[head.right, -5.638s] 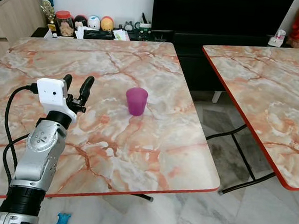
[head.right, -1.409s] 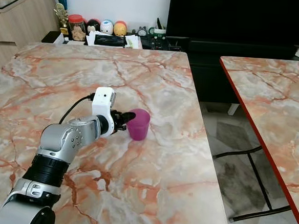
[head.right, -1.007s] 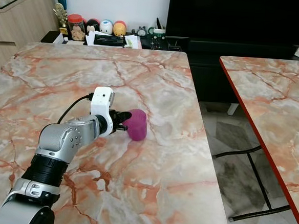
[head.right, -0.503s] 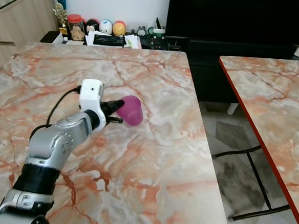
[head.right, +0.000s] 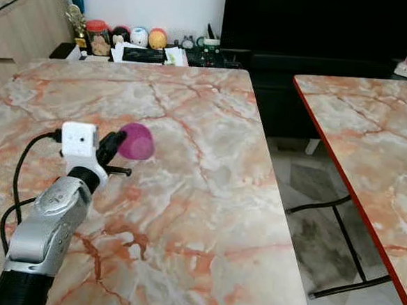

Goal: Setting the table

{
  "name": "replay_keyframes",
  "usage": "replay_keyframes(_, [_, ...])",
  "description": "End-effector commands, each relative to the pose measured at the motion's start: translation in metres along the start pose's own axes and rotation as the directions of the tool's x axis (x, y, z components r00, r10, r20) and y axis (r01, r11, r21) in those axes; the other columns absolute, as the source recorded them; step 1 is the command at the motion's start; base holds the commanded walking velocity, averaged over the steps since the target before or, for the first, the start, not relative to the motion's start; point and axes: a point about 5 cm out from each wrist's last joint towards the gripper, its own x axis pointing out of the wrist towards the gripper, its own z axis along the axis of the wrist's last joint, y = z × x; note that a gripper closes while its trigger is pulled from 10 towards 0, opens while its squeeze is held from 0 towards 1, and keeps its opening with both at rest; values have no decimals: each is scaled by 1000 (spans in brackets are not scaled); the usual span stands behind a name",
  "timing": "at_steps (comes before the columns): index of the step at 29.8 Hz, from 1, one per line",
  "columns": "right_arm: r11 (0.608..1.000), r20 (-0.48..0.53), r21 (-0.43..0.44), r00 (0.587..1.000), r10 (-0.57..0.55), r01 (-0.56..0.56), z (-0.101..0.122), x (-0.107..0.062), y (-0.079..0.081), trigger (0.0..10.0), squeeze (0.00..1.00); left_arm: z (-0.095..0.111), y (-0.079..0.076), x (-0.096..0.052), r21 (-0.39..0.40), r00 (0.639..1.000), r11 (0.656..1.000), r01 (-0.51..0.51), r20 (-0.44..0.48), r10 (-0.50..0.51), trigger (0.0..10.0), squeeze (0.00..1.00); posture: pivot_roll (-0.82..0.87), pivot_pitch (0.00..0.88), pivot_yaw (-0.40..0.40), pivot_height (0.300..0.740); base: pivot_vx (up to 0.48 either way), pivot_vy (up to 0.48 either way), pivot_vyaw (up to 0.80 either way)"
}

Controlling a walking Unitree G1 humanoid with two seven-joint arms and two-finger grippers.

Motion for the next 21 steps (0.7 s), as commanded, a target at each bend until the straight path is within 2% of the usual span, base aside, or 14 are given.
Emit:
replay_keyframes(1, [1000, -11, -1, 1000, -1, 1, -1, 0, 0, 10000, 0, 5, 4, -1, 52, 998, 998, -34, 62, 31, 10000, 0, 86, 0, -13, 736, 0, 0, 0])
replay_keyframes(4, [1000, -8, -2, 1000, 0, 0, 1, 1, 0, 10000, 0, 6, 6, 0, 72, 995, 996, -53, 84, 46, 10000, 0, 80, 0, -12, 736, 0, -185, 0])
replay_keyframes(15, [1000, 6, 8, 1000, -4, 4, 6, 2, 0, 10000, 0, 9, -1, 5, 47, 991, 998, -40, 132, 33, 10000, 0, 73, 0, -12, 736, 0, -480, 0])
replay_keyframes(21, [997, -9, 70, 1000, -26, 26, 5, 2, -2, 10000, 0, 9, -3, 7, 47, 988, 998, -38, 153, 30, 10000, 0, 74, 0, -15, 736, 0, -480, 0])
